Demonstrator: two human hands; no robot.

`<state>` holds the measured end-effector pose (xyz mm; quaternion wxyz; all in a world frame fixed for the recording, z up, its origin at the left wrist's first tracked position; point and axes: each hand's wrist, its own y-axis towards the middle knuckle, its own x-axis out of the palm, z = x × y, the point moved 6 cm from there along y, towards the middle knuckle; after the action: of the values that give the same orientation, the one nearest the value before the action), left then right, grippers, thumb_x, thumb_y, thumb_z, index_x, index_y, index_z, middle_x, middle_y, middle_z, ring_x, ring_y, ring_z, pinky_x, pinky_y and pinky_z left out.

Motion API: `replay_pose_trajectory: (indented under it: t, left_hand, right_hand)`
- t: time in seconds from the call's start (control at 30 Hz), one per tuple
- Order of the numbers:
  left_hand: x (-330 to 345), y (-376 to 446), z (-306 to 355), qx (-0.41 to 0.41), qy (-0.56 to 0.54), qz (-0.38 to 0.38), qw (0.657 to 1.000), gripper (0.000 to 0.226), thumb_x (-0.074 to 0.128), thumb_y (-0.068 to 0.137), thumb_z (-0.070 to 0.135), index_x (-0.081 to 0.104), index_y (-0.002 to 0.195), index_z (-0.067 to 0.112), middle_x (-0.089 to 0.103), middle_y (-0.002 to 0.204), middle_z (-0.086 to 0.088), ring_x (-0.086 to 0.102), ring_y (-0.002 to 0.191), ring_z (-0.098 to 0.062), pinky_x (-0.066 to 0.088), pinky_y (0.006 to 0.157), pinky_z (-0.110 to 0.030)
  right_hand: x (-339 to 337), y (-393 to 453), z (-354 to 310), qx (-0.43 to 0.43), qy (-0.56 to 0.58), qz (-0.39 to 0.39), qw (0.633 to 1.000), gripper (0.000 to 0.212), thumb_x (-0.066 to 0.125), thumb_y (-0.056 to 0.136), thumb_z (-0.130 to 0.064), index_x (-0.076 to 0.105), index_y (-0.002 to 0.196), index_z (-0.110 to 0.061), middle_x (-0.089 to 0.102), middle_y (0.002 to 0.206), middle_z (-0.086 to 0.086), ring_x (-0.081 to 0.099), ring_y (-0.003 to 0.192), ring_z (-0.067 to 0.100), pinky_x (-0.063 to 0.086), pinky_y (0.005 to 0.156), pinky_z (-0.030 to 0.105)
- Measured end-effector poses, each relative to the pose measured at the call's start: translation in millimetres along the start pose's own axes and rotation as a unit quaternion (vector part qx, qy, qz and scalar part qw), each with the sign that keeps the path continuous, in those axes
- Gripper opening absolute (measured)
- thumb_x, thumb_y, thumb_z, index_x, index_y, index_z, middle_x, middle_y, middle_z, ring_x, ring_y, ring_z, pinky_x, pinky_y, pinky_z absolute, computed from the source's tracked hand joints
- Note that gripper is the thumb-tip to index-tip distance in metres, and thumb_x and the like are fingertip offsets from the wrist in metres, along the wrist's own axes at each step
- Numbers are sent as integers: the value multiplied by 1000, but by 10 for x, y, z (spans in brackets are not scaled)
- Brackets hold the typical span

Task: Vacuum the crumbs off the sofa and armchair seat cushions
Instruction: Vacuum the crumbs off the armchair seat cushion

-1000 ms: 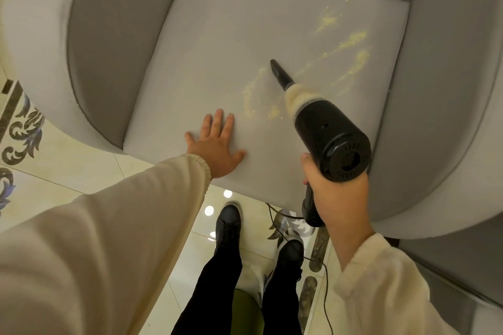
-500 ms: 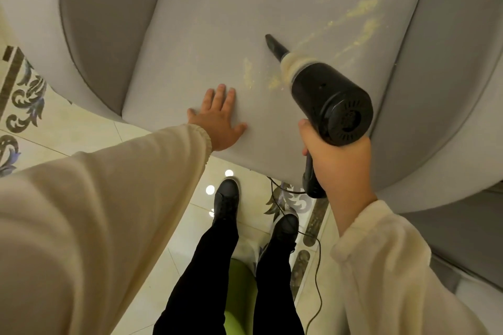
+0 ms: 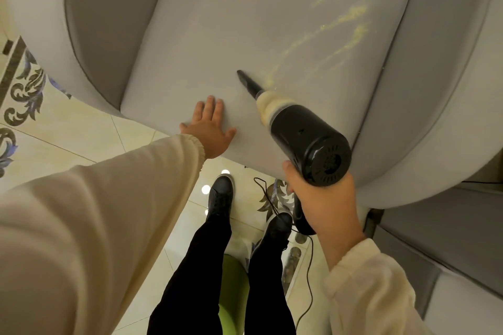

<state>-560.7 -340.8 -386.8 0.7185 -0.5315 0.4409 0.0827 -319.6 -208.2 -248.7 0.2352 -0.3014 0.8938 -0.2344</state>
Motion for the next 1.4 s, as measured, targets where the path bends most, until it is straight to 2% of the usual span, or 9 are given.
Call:
replay_pose_trajectory:
  t: [0.3,0.47,0.6,0.73,0.8,0.9,1.03,1.1,1.4]
  left_hand:
    - [27,-66,44,-8,-17,-18,1000,81,31,105,63,-9,165,27,-17,172,9,-12,159,-19,18,123,-64]
    - [101,-88,92,-6,-27,-27,999,82,31,105,63,-10,165,26,-19,172,7,-13,159,-21,15,124,-64]
    - [126,-102,106,-11,-28,-24,999,82,32,105,62,-10,165,25,-18,172,8,-13,159,-19,18,124,-61]
    - [164,-116,140,-11,-41,-25,999,82,33,106,59,-11,165,23,-19,172,7,-13,159,-20,17,125,-58]
    - [200,-130,142,-10,-52,-28,998,82,33,107,56,-12,165,20,-21,172,4,-14,159,-23,14,127,-55]
    - [256,-175,87,-7,-60,-21,998,81,34,108,49,-13,165,17,-21,172,-1,-15,159,-26,11,129,-54]
    - [304,-294,-97,-30,-69,-4,997,81,39,108,48,-12,165,19,-19,173,-2,-14,159,-30,8,127,-51]
    - [308,-324,-225,-32,-55,2,998,79,37,108,51,-10,165,22,-18,173,-3,-13,159,-31,10,127,-53]
    - [294,-257,-368,-16,-64,-22,998,73,33,108,54,-12,163,40,-25,171,1,-17,159,-30,5,128,-51]
  right_hand:
    - [12,-38,71,-6,-2,-5,1000,19,86,85,-21,72,82,-9,70,67,12,68,63,26,55,55,16]
    - [-74,-79,63,-19,-22,-29,999,18,89,82,-23,72,78,-22,73,70,-1,69,65,15,53,58,11]
    - [-228,-107,119,-33,-6,24,999,21,89,83,-21,69,80,-26,70,65,-11,68,65,3,51,58,8]
    - [-246,-151,196,-6,11,23,1000,18,87,85,-19,70,81,-19,71,66,3,64,56,6,49,52,9]
    - [-168,-192,174,-12,7,-9,1000,17,89,82,-19,72,82,-20,73,70,-2,67,59,6,50,54,10]
    - [34,-251,132,-39,-14,-55,998,27,92,77,-22,67,80,-32,73,74,-20,70,71,2,56,61,14]
    - [244,-218,131,-45,-50,-74,995,24,91,75,-36,70,86,-31,73,78,-12,72,79,9,65,78,36]
    - [346,-165,109,-49,-53,-98,993,23,91,77,-32,70,88,-31,74,80,-10,72,80,11,65,80,38]
    - [351,75,31,-56,-65,-81,993,21,91,79,-26,71,84,-25,72,74,-4,69,68,12,56,55,20]
